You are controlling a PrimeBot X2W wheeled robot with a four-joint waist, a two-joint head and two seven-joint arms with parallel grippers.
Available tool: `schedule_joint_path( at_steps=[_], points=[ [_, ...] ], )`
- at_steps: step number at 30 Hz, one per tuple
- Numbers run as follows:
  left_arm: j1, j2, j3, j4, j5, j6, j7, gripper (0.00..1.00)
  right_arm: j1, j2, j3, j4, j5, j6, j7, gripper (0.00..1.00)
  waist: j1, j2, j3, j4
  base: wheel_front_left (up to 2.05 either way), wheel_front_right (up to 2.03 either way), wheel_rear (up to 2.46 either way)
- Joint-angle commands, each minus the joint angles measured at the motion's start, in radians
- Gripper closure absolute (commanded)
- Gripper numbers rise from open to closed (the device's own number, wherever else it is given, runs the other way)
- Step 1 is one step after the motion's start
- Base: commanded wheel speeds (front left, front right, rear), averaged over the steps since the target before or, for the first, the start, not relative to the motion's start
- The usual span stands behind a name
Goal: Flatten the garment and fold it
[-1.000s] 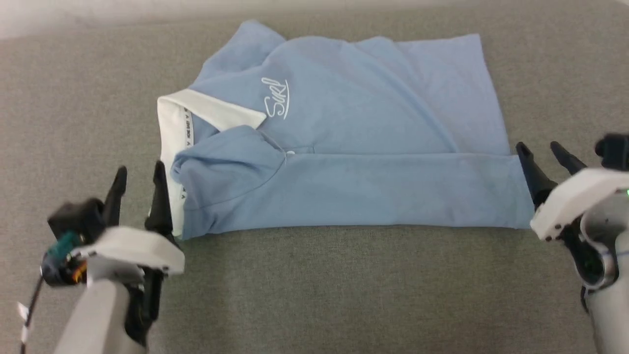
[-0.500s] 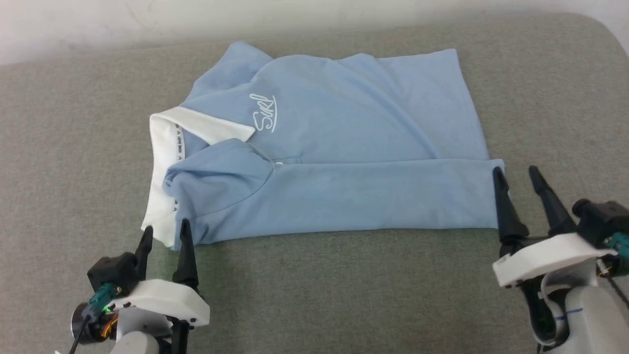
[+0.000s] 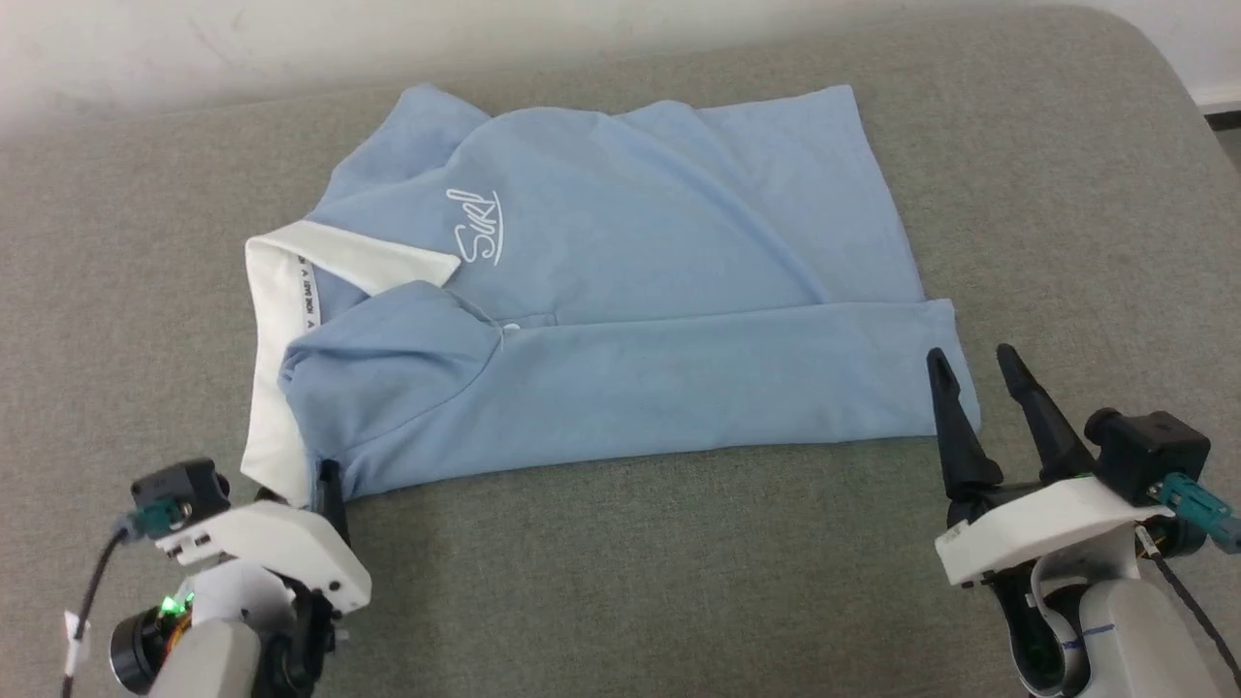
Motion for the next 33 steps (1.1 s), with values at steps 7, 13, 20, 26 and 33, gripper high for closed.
schedule_joint_path(
  at_steps=[7, 13, 20, 26, 33],
  points=[
    [-0.007, 0.034, -0.014, -0.037, -0.052, -0.032, 0.137, 1.0, -0.003, 0.006, 0.002, -0.001, 0.003, -0.002, 0.014, 0.0, 0.0, 0.0, 0.005, -0.006, 0.0, 0.0, 0.0],
    [0.009, 0.034, -0.021, -0.077, -0.041, -0.036, 0.105, 1.0, -0.018, 0.007, -0.047, 0.018, -0.044, -0.002, 0.026, 0.0, 0.0, 0.0, 0.003, 0.008, 0.0, 0.0, 0.0],
    [0.003, 0.022, -0.029, -0.078, -0.042, -0.049, 0.069, 1.0, -0.114, 0.009, -0.154, 0.129, -0.093, -0.002, 0.216, 0.0, 0.0, 0.0, 0.015, 0.03, 0.0, 0.0, 0.0],
    [-0.009, 0.016, -0.042, -0.07, -0.041, -0.059, 0.061, 1.0, -0.182, 0.009, -0.204, 0.23, -0.095, -0.002, 0.469, 0.0, 0.0, 0.0, 0.024, 0.05, 0.0, 0.0, 0.0],
    [-0.023, 0.011, -0.058, -0.059, -0.039, -0.073, 0.047, 1.0, -0.215, 0.009, -0.235, 0.259, -0.137, -0.002, 0.768, 0.5, 0.0, 0.0, 0.035, 0.075, 0.0, 0.0, 0.0]
  ],
)
